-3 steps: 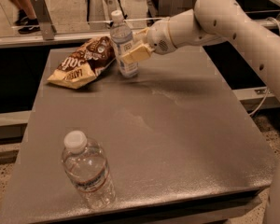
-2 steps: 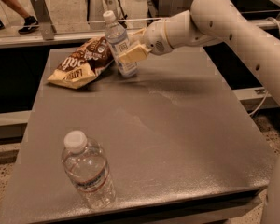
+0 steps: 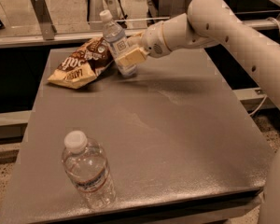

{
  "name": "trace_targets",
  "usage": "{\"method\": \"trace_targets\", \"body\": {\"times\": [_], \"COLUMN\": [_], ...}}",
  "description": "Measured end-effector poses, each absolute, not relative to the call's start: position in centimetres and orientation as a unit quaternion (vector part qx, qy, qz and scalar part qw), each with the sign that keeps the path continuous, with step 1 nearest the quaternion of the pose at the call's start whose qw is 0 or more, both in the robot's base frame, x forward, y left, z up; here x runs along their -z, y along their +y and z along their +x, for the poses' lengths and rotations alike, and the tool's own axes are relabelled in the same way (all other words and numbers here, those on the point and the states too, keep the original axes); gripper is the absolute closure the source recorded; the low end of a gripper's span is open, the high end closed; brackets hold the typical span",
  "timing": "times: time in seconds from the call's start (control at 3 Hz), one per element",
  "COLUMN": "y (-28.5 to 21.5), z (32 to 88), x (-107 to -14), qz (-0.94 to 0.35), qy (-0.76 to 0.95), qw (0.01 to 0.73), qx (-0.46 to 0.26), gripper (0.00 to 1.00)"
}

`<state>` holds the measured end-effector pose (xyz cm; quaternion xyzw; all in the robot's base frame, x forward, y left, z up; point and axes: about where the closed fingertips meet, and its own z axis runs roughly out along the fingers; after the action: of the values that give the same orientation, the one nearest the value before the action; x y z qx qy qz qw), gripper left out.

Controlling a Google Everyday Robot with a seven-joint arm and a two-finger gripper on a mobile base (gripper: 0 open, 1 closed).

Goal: Move blue plastic bottle near brown chip bag

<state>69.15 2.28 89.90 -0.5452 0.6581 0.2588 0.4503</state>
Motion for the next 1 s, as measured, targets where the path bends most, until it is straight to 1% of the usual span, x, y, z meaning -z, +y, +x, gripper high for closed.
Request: {"method": "trace_targets", "body": {"times": [0.33, 1.0], "y": [2.3, 2.0], "z": [69.0, 68.5], "x": [-89.4, -88.1], "qz": [-0.537, -0.518], "qy": [0.663, 0.673], "qw": [0.450, 0.450], "qx": [-0.264, -0.275], "gripper": [0.00, 0.00]}}
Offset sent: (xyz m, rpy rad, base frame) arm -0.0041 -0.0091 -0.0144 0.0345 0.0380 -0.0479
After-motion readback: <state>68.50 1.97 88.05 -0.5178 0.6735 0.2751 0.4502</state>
